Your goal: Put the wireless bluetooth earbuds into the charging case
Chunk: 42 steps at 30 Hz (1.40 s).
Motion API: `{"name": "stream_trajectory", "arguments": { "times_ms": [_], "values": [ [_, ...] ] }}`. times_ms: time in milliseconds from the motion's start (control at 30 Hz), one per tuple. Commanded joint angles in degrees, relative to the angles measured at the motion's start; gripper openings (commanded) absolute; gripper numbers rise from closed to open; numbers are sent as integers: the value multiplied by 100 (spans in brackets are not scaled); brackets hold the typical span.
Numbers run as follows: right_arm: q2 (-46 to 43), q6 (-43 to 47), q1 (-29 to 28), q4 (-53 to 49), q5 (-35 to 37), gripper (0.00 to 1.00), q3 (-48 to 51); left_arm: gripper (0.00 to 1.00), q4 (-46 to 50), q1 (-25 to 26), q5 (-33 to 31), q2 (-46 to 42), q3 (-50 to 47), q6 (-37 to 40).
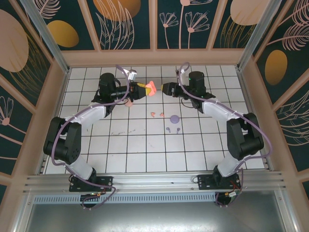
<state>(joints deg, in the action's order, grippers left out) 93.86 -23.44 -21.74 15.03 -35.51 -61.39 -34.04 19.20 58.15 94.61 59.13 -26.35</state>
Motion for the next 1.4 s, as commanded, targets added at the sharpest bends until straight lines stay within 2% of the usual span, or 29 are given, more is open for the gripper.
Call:
{"name": "stream_trajectory", "arguments": {
  "times_ms": [0,133,300,1200,1367],
  "values": [
    [-566,98,-2,263,-555,49,248,0,-124,12,203,-110,-29,99],
    [-656,164,-5,351,-1201,49,327,0,-181,7,348,-92,15,26],
    [-510,39,-15,560,-1537,46,234,0,-199,41,425,-92,55,-27],
    [-55,-257,-208,914,-1845,36,-58,0,-199,153,399,-63,160,-63],
    [-16,-257,-241,923,-1880,29,-71,0,-199,163,390,-48,199,-63]
  ]
}}
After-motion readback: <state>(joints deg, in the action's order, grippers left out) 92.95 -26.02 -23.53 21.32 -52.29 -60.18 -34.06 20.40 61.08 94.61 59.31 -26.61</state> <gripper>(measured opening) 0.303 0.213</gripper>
